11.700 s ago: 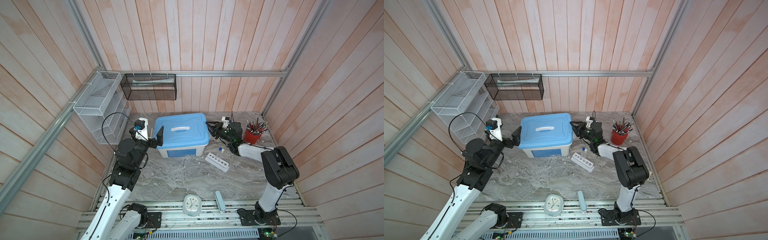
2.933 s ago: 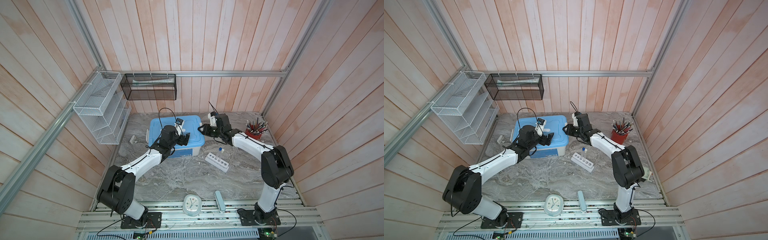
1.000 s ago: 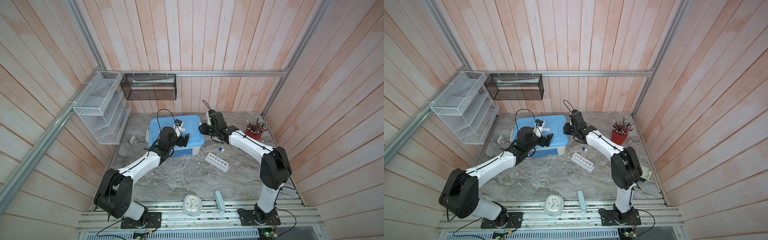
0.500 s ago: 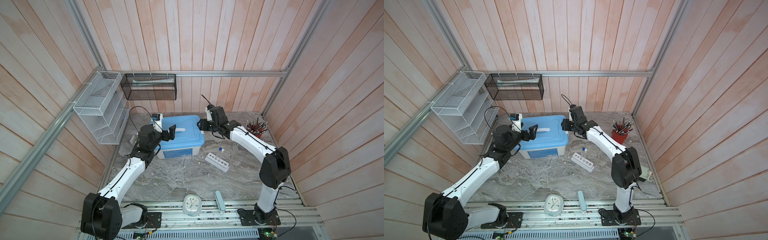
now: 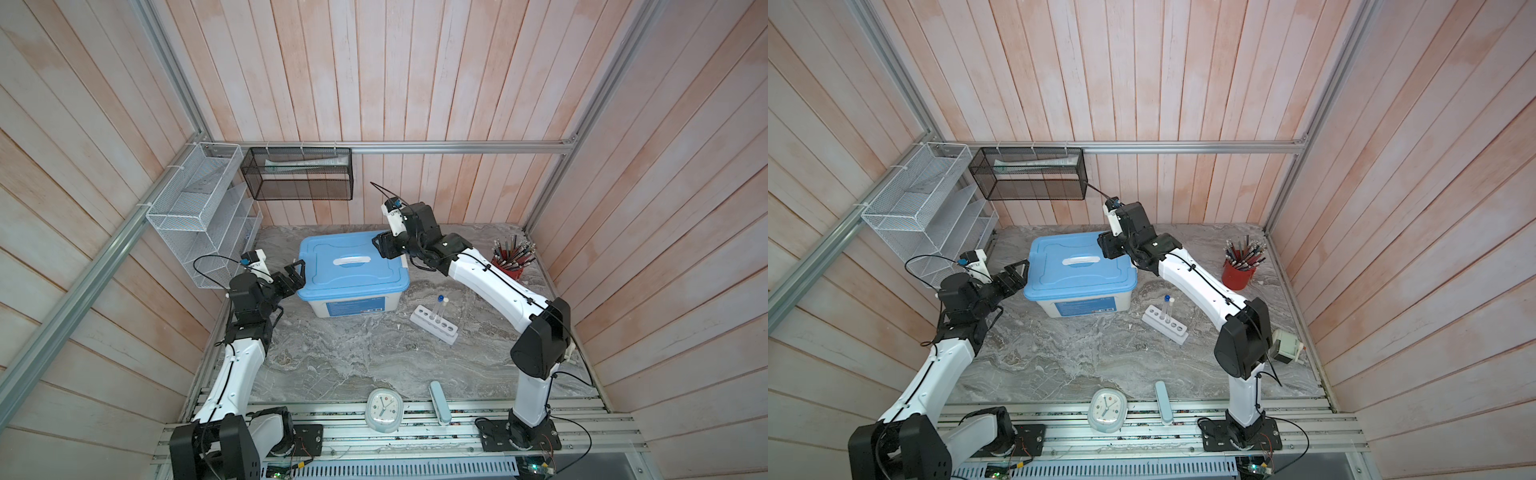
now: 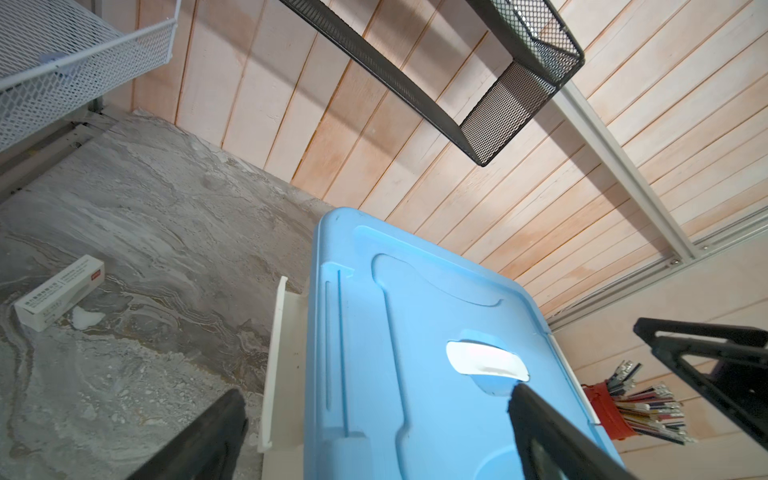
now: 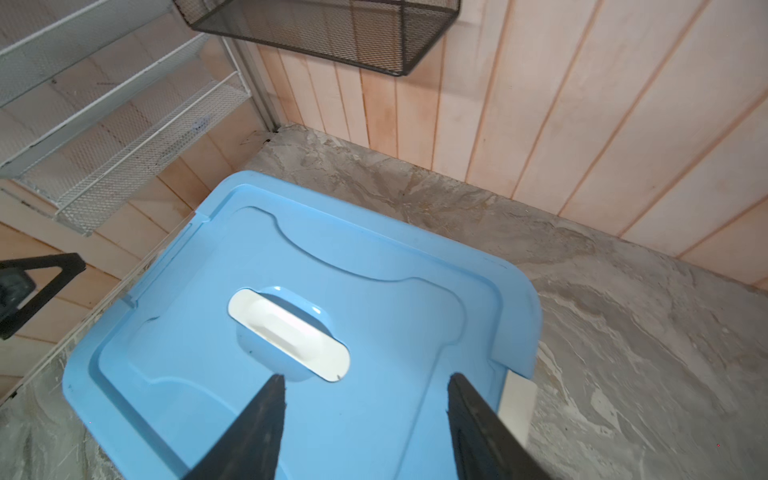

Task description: Organize the chemistry lab equipment

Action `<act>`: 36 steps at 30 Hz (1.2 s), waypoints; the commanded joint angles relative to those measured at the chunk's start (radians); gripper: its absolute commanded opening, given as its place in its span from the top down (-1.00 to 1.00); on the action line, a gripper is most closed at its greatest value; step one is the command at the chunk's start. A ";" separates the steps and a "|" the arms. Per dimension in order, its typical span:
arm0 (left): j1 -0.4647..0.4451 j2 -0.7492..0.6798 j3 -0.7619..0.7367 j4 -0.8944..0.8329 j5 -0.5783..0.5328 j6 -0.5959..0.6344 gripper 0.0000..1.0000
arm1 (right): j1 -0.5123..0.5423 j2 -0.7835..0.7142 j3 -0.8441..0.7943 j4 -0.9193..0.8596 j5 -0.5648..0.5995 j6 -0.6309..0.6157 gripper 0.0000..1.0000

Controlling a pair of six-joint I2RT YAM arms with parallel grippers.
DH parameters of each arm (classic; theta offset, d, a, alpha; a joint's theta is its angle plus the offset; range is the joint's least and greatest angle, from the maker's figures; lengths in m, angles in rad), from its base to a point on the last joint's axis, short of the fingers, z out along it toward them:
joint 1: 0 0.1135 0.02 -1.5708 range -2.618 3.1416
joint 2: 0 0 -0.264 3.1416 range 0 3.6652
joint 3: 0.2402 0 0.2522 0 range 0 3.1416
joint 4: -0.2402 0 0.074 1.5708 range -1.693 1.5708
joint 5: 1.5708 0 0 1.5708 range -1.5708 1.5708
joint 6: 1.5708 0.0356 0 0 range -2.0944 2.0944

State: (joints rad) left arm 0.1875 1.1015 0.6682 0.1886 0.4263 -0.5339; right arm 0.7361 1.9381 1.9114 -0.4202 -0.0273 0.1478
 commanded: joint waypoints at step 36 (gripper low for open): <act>0.076 0.091 -0.058 0.162 0.135 -0.124 -1.00 | 0.142 0.415 0.402 -0.253 0.258 -0.170 -0.29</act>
State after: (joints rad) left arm 0.2573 1.1767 0.6193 0.3134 0.5331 -0.6434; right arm 0.8841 2.3363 2.3478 -0.6434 0.1776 -0.0410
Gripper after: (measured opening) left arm 0.998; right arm 0.644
